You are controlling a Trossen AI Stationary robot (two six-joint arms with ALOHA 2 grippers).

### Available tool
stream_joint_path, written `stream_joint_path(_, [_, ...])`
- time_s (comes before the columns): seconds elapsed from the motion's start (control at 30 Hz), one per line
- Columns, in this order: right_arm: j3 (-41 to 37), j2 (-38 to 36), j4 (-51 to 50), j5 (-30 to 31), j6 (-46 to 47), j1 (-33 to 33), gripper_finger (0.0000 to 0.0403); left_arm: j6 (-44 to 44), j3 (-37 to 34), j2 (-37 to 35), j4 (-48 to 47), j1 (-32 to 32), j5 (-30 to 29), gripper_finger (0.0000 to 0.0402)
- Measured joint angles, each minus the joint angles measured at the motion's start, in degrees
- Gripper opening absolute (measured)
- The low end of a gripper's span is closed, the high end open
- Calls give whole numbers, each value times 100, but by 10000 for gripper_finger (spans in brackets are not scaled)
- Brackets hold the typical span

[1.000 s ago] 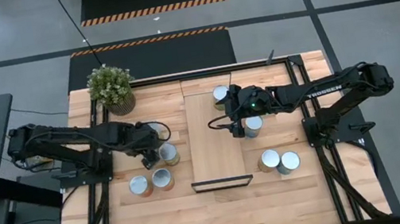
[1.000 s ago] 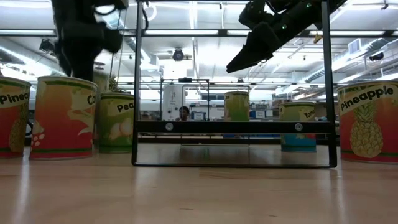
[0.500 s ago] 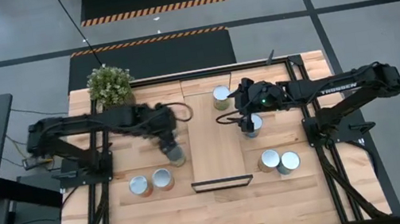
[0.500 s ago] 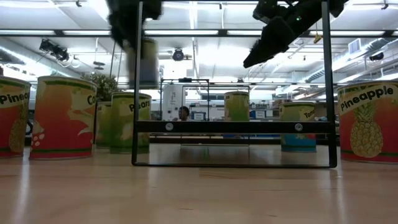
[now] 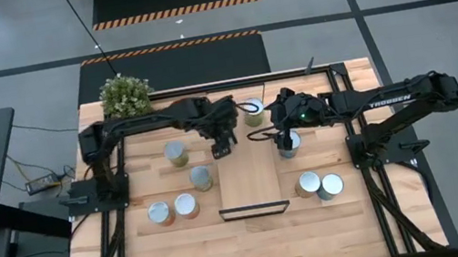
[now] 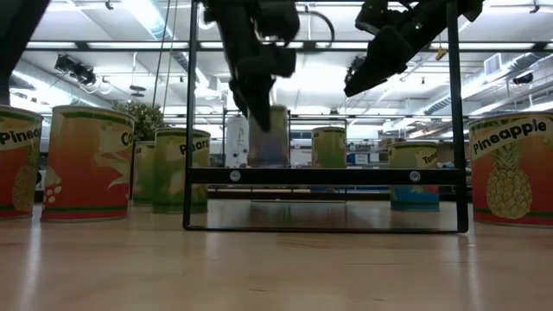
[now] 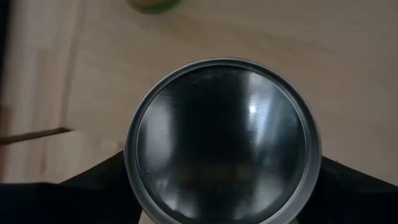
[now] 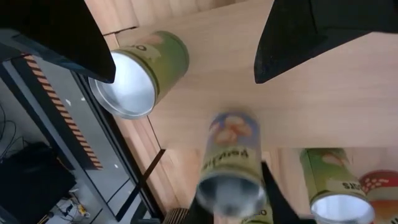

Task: Pick and place cans onto a shelf
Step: Put the canned peaches on the shelf

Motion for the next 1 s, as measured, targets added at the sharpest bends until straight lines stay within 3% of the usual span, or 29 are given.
stream_joint_path(0.37, [0,-32,-21,-26,26,2,391,504,21,232,466,15,299,316])
stream_joint_path(1.0, [0,-32,-16,-142,31,7,391,524,98,213,518,15,0,317])
